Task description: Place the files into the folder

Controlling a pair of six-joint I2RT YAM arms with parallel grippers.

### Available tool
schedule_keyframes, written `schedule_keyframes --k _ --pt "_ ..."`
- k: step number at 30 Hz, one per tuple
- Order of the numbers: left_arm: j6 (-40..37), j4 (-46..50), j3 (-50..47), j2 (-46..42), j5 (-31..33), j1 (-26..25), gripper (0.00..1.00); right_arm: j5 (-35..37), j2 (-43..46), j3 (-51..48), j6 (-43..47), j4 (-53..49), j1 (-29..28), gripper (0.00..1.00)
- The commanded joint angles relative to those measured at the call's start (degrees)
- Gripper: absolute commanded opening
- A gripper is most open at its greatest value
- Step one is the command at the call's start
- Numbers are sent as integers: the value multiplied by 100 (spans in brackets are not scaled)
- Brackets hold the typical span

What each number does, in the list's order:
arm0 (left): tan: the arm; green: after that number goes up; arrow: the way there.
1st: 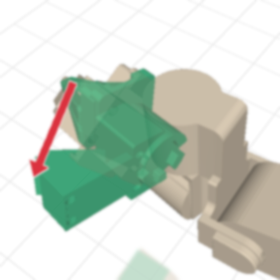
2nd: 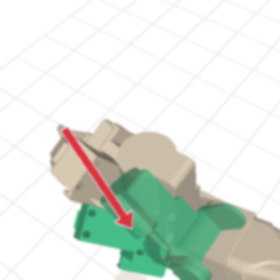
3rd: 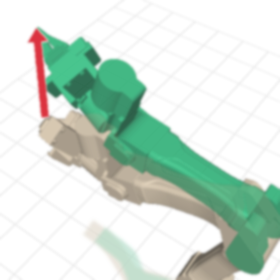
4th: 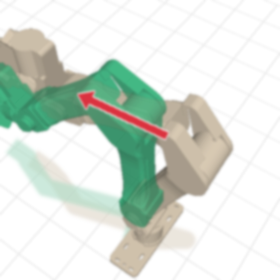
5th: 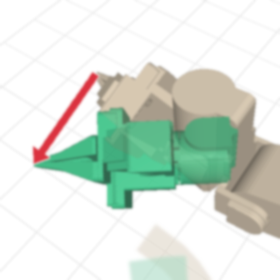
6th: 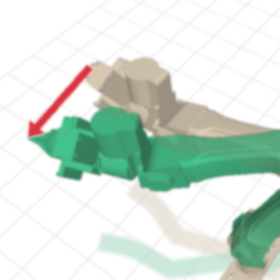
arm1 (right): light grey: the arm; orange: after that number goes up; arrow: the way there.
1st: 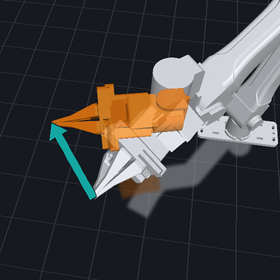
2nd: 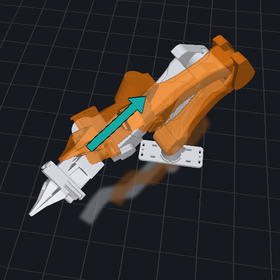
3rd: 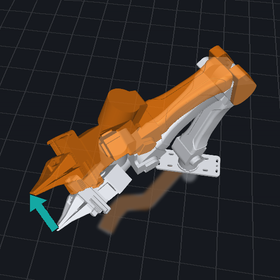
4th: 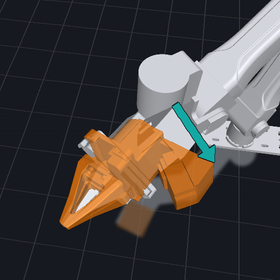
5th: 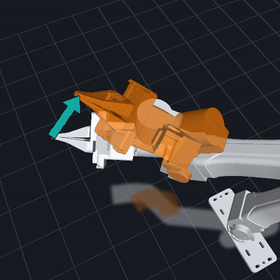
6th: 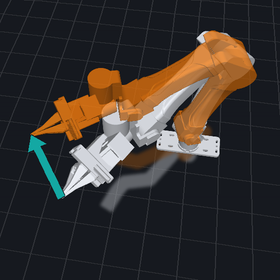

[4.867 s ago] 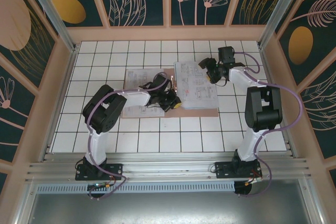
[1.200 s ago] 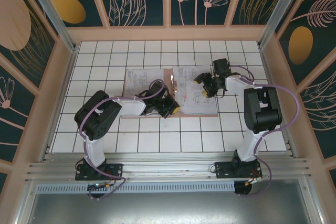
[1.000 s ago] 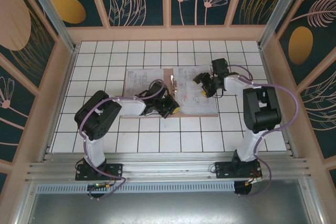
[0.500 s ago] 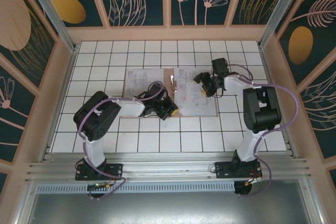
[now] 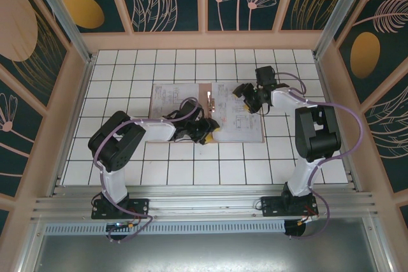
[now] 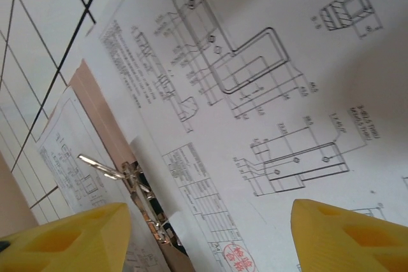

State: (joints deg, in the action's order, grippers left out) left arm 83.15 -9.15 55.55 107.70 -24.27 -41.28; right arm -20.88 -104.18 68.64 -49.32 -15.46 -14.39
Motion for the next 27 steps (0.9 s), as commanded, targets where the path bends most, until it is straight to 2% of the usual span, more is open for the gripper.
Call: schedule_keyframes --k 1,4,7,12,19,27 --pt "-245 734 207 -372 316 -36 59 128 57 381 315 -98 -185 68" --pt "-426 1147 261 -646 551 3 68 137 -83 739 528 -140 -366 67" --pt "-604 1401 325 -823 624 96 69 80 -297 1084 712 -121 -552 66" --pt "-845 1600 82 -1199 678 619 58 -193 -823 1717 942 -56 -796 63" --pt "-1553 1952 -418 -1397 672 1544 39 -136 -1689 2808 1328 -429 -980 63" --pt "-2090 2111 -699 -1191 687 1957 36 -308 -2530 3772 1556 -782 -1063 63"
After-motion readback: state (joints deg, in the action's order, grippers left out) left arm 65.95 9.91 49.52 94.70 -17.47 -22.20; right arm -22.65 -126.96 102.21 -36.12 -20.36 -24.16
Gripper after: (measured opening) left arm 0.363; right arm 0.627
